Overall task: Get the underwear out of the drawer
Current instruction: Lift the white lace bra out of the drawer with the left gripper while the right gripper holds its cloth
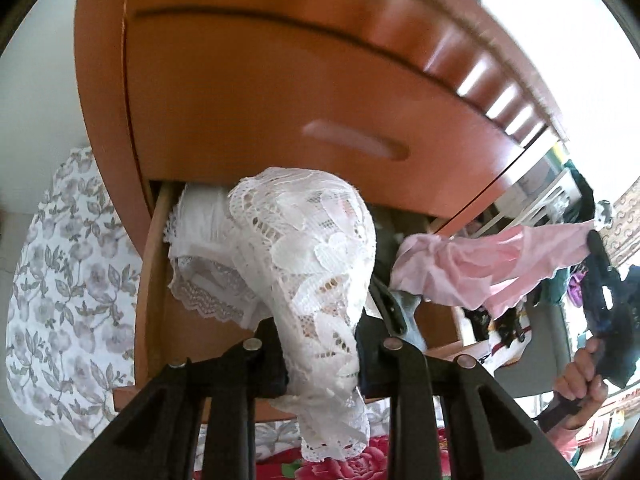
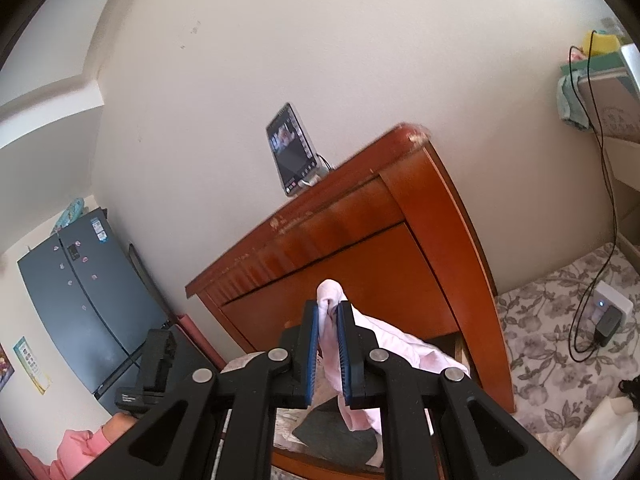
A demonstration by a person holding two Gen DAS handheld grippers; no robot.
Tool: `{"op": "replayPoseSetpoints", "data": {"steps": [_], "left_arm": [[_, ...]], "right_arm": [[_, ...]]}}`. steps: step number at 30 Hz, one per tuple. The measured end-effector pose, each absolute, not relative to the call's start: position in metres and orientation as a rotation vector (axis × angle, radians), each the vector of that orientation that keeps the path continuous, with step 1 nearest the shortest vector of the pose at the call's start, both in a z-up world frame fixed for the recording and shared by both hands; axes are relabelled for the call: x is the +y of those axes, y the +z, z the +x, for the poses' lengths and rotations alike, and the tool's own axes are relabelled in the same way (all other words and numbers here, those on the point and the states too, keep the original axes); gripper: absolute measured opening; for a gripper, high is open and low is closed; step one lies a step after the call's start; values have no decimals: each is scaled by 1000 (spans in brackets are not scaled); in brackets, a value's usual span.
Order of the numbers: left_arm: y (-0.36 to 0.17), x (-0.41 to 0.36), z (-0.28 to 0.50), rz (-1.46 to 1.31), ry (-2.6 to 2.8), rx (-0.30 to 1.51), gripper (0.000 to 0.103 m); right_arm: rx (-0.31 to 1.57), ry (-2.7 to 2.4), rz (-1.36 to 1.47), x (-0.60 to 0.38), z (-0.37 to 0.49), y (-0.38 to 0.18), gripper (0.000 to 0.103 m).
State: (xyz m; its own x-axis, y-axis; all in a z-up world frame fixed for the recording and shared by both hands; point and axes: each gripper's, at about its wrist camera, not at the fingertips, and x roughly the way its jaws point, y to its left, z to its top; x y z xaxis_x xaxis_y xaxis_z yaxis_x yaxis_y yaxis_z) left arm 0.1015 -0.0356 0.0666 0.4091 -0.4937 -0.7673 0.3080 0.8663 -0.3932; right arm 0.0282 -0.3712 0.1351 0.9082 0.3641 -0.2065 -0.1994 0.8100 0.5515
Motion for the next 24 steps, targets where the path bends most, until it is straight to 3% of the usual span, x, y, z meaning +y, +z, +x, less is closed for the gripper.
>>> {"op": "replayPoseSetpoints", "data": {"steps": [24], "left_arm": [[193,-37,66,-193,-510,678,25]], "right_arm": [[111,342,557,-383,-13,163,10]]}}
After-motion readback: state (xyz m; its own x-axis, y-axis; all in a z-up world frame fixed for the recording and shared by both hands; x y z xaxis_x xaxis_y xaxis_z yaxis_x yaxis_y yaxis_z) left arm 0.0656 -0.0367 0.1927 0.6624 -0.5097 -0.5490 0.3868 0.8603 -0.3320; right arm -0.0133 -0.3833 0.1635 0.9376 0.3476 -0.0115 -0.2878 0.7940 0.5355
